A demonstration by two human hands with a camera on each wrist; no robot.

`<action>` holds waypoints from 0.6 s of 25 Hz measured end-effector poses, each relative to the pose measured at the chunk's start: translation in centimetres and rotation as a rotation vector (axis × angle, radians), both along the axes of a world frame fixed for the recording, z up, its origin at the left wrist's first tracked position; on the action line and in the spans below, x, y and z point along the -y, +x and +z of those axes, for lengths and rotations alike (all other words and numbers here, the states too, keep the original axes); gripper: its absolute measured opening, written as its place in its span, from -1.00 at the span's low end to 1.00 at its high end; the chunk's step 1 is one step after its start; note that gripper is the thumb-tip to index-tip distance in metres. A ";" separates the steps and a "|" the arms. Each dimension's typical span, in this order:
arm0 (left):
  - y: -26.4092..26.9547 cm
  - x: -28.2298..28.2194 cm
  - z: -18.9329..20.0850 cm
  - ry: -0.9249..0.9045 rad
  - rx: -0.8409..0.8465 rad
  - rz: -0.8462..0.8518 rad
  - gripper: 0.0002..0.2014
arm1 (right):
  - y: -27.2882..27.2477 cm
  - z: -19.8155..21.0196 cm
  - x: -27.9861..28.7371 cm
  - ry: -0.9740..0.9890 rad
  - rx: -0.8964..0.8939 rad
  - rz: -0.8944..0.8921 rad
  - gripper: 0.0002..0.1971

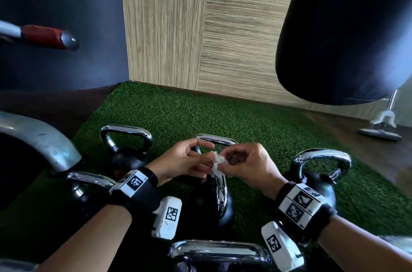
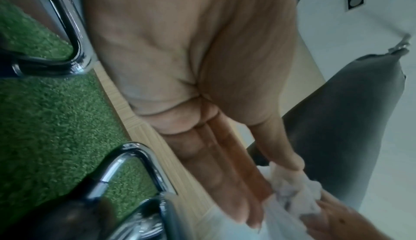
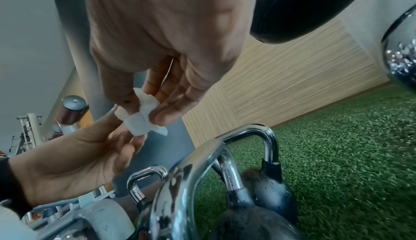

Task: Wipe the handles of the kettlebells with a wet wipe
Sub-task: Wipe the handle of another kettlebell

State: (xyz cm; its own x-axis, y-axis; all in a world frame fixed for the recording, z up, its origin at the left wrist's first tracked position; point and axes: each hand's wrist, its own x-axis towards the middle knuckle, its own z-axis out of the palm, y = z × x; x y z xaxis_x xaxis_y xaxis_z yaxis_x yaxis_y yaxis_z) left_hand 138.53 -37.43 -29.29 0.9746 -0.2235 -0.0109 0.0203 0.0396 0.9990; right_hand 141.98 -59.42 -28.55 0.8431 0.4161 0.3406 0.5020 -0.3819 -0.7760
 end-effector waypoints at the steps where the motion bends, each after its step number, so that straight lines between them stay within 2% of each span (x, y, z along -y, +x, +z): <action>1: 0.3 -0.4 -0.9 0.061 -0.010 -0.017 -0.62 | 0.1 -0.5 0.4 -0.017 0.004 -0.029 -0.81; 3: 0.8 -1.1 -3.4 0.325 0.009 0.002 -0.45 | 0.1 -0.9 1.4 -0.019 -0.030 -0.107 -0.85; 4: 0.9 -1.2 -4.8 0.556 0.038 -0.001 -0.33 | 0.2 -1.1 2.1 -0.021 -0.054 -0.148 -0.85; 6: 0.4 -0.5 -7.6 1.012 0.084 -0.144 0.11 | 0.5 -1.4 3.6 -0.029 -0.101 -0.209 -0.84; 7: 0.1 0.1 -9.0 1.141 0.112 -0.235 0.33 | 0.6 -1.7 4.1 -0.031 -0.120 -0.230 -0.84; 9: 0.0 1.8 -11.6 1.258 0.188 -0.310 0.56 | 0.9 -2.3 4.9 -0.036 -0.142 -0.261 -0.86; 10: 0.2 2.6 -12.8 1.265 0.212 -0.273 0.59 | 1.0 -2.5 5.1 -0.039 -0.149 -0.263 -0.88; 12: 0.7 3.9 -14.4 1.280 0.267 -0.144 0.53 | 1.0 -3.1 5.4 -0.040 -0.158 -0.255 -0.90; 15: 1.4 5.2 -16.0 1.313 0.451 -0.029 0.13 | 1.6 -4.0 5.7 -0.065 -0.165 -0.251 -0.90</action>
